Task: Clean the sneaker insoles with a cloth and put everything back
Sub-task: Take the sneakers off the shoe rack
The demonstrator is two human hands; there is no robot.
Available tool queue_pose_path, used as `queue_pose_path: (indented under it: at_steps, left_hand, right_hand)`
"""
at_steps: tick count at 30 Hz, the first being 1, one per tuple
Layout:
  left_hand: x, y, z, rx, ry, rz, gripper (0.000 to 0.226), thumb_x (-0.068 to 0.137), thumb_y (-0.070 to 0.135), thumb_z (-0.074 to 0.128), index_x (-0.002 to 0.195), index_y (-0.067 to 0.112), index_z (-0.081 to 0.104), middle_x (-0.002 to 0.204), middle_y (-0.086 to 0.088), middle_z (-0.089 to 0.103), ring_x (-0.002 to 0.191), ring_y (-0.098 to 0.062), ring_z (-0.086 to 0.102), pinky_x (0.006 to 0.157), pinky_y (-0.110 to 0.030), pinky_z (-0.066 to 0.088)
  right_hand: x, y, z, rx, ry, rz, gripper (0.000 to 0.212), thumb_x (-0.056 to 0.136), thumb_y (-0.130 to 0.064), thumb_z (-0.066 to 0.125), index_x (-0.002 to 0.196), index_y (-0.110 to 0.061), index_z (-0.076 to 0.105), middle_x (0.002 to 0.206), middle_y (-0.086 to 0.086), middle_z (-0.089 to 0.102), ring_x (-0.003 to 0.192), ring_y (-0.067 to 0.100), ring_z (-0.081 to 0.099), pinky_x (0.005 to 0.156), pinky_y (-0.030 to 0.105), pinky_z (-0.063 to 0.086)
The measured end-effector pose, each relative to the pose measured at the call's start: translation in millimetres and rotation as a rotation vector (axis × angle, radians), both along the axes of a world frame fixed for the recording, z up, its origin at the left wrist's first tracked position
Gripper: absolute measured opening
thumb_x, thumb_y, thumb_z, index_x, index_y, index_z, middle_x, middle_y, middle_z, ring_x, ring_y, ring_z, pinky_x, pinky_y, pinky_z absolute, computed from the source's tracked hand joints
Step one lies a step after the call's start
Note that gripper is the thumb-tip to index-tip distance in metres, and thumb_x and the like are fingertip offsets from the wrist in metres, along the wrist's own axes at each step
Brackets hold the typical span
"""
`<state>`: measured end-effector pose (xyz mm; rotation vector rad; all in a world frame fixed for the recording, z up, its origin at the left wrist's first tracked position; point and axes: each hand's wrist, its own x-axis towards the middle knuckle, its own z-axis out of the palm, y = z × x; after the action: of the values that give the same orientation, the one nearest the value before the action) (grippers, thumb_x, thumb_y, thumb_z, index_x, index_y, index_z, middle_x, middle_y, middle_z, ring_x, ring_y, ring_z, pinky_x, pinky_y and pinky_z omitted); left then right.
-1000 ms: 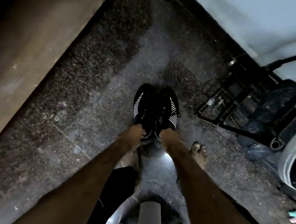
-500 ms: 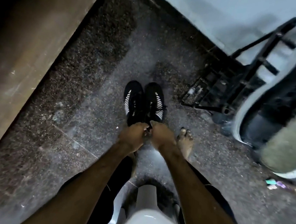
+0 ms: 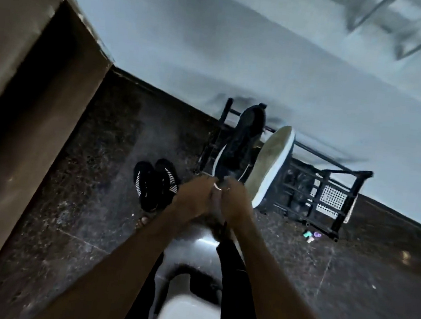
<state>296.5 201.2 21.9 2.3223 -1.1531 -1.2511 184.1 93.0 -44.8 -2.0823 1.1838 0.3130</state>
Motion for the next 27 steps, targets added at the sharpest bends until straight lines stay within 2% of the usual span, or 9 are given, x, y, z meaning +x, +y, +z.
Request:
queue_pose_path:
  at_steps: [2,4,6,8,12,16,22,24,27]
  left_hand:
    - [-6.3,-23.4,-4.4,0.014,-0.073,-0.062,0.059,0.089,0.036,0.032,0.141,0.014,0.049,0.14,-0.009,0.052,0.127,-0.031,0.053,0.101,-0.044,0.046]
    - [-0.2,-52.3,-6.2,0.079,-0.144,-0.142,0.053,0.096,0.022,0.044,0.148,0.019,0.039,0.149,-0.003,0.043,0.13,-0.029,0.047,0.102,-0.042,0.045]
    - [12.1,-85.1,-12.1,0.102,-0.201,-0.189,0.058,0.096,0.015,0.052,0.151,0.021,0.034,0.152,-0.002,0.037,0.133,-0.028,0.044,0.103,-0.045,0.044]
    - [32.6,-113.9,-27.1,0.104,-0.265,-0.285,0.066,0.092,0.009,0.058,0.151,0.019,0.032,0.152,-0.004,0.037,0.131,-0.03,0.045,0.103,-0.048,0.044]
    - [70.5,-163.9,-50.7,0.049,-0.372,-0.4,0.075,0.083,-0.004,0.06,0.15,0.014,0.034,0.152,-0.007,0.039,0.123,-0.032,0.052,0.093,-0.049,0.052]
    - [94.4,-203.1,-56.0,0.09,-0.496,-0.678,0.074,0.087,0.003,0.064,0.152,0.015,0.032,0.158,-0.006,0.03,0.134,-0.032,0.042,0.1,-0.05,0.047]
    - [101.2,-220.8,-60.8,0.199,-0.774,-0.875,0.034,0.093,0.005,0.05,0.125,0.011,0.06,0.136,-0.01,0.051,0.124,-0.031,0.05,0.098,-0.048,0.041]
    - [103.5,-219.7,-60.7,0.191,-0.837,-0.917,0.027,0.088,0.008,0.059,0.114,0.014,0.065,0.126,-0.007,0.058,0.114,-0.03,0.057,0.095,-0.048,0.043]
    - [111.6,-216.3,-54.6,0.136,-0.938,-1.071,0.028,0.053,0.025,0.088,0.075,0.022,0.072,0.086,0.002,0.067,0.076,-0.024,0.065,0.072,-0.042,0.052]
  right_hand:
    - [-7.2,-26.5,67.7,0.012,-0.06,-0.137,0.034,0.09,-0.013,0.053,0.122,-0.016,0.062,0.116,0.006,0.068,0.106,0.025,0.063,0.088,0.035,0.053]
    - [-25.6,-60.3,81.0,0.008,-0.066,-0.274,0.028,0.091,-0.01,0.051,0.116,-0.009,0.064,0.114,0.01,0.067,0.102,0.027,0.064,0.082,0.032,0.049]
    - [-48.9,-89.8,61.7,0.051,-0.001,-0.371,0.012,0.086,-0.013,0.054,0.087,-0.01,0.065,0.091,0.009,0.069,0.08,0.025,0.063,0.066,0.031,0.047]
    - [-77.8,-106.3,32.9,0.144,0.101,-0.414,0.02,0.085,-0.02,0.059,0.07,-0.007,0.057,0.068,0.007,0.06,0.064,0.025,0.058,0.058,0.033,0.046]
    - [-124.4,-99.0,-27.4,0.424,0.142,-0.41,0.043,0.078,-0.044,0.069,0.102,-0.009,0.067,0.093,0.012,0.071,0.084,0.029,0.066,0.075,0.042,0.056]
    - [-119.7,-88.2,-21.1,0.504,0.052,-0.488,0.035,0.084,-0.02,0.075,0.115,-0.008,0.065,0.103,0.008,0.069,0.094,0.028,0.066,0.085,0.048,0.055]
    - [-116.0,-95.8,-28.3,0.47,0.083,-0.392,0.04,0.079,-0.026,0.08,0.111,-0.006,0.067,0.103,0.008,0.07,0.091,0.023,0.064,0.08,0.033,0.052]
    - [-114.2,-102.5,-16.8,0.394,0.081,-0.319,0.04,0.077,-0.033,0.08,0.109,-0.013,0.067,0.101,0.004,0.07,0.092,0.022,0.064,0.079,0.032,0.052]
    - [-113.0,-112.6,9.6,0.233,0.132,-0.236,0.037,0.075,-0.039,0.077,0.105,-0.021,0.065,0.095,0.001,0.069,0.089,0.025,0.065,0.071,0.032,0.05]
